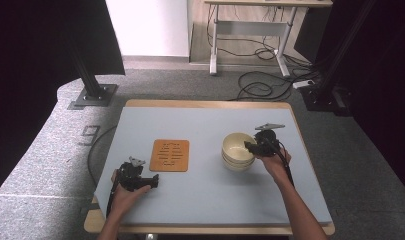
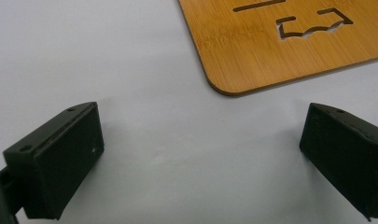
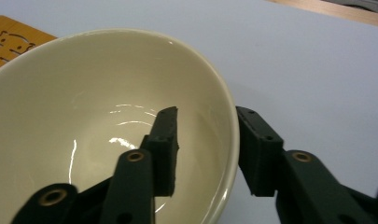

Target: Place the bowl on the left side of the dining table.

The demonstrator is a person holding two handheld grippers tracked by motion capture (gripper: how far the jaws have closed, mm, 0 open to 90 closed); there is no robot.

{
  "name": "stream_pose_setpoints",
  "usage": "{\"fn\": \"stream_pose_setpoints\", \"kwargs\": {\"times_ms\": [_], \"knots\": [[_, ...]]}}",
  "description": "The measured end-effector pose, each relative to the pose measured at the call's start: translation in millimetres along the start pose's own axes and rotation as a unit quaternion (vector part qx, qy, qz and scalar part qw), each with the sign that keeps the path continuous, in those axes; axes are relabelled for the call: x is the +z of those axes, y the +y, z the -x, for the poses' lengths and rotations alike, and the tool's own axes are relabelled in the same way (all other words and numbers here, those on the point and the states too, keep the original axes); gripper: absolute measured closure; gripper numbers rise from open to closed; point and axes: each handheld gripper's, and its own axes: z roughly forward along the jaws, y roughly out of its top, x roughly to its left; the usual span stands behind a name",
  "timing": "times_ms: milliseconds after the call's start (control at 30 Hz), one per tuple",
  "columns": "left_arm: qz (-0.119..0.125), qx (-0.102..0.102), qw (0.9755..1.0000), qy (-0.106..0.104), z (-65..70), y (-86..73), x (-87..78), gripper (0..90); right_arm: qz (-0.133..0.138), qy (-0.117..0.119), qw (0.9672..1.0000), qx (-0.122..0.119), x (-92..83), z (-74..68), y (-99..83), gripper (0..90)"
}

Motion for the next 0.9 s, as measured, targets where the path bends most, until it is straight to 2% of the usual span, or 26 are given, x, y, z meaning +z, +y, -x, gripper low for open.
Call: {"fn": "stream_pose_setpoints", "kwargs": {"times_ms": [133,233,600,900], "knots": [[0.000,0.000,1.0000,0.000,0.0,0.0,0.0,0.0,-0.010,-0.024,0.9996,-0.001,0.1,-3.1,2.2,72.2],[0.000,0.000,1.0000,0.000,0.0,0.1,0.0,0.0,-0.012,-0.037,0.9992,0.007,0.3,-2.6,3.4,78.2],[0.000,0.000,1.0000,0.000,-0.1,0.2,0.1,0.0,-0.023,-0.041,0.9989,-0.002,-1.2,-3.8,6.1,79.8],[0.000,0.000,1.0000,0.000,-0.1,0.2,0.0,0.0,-0.014,-0.038,0.9992,0.000,-4.3,-3.1,4.0,80.8]]}}
